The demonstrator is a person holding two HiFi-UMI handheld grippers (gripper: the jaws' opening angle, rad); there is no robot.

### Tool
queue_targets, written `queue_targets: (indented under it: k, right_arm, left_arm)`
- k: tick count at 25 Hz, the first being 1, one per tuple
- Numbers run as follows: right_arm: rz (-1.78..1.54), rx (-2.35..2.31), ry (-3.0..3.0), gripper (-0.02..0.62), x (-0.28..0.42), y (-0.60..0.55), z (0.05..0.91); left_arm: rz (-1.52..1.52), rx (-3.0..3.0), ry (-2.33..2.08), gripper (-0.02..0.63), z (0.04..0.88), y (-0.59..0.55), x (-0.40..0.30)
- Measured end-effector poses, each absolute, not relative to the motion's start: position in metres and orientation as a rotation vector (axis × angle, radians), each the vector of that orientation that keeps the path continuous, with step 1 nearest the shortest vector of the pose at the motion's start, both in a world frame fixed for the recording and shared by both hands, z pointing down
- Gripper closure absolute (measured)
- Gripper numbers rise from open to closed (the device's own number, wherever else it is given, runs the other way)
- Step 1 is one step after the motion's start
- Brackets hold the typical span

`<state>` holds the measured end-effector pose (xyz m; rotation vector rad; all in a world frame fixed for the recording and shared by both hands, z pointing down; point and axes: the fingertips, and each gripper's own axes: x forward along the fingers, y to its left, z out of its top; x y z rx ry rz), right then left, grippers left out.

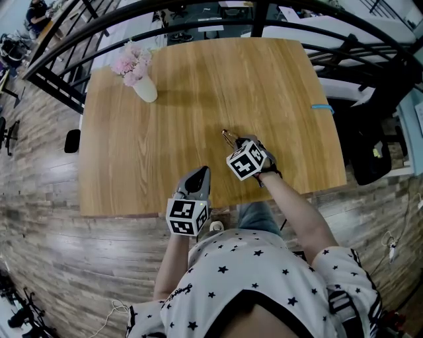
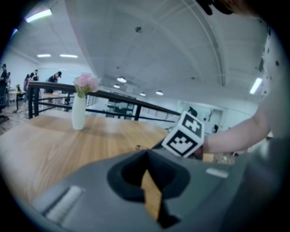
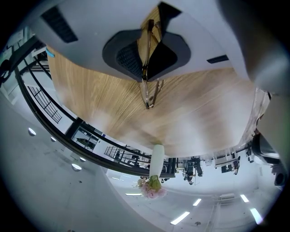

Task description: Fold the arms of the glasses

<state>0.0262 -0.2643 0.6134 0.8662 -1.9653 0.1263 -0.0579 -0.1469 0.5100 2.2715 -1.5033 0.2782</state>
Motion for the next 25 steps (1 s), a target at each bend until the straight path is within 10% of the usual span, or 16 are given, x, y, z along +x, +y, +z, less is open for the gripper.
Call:
queue_targets:
  k: [25]
  right_arm:
    - [0.192, 0.895, -2.033, 0.508, 0.021, -0.238, 0.593]
  left_arm:
    - [0.261, 2.27, -1.521, 0.598, 0.504, -0.135, -0.068]
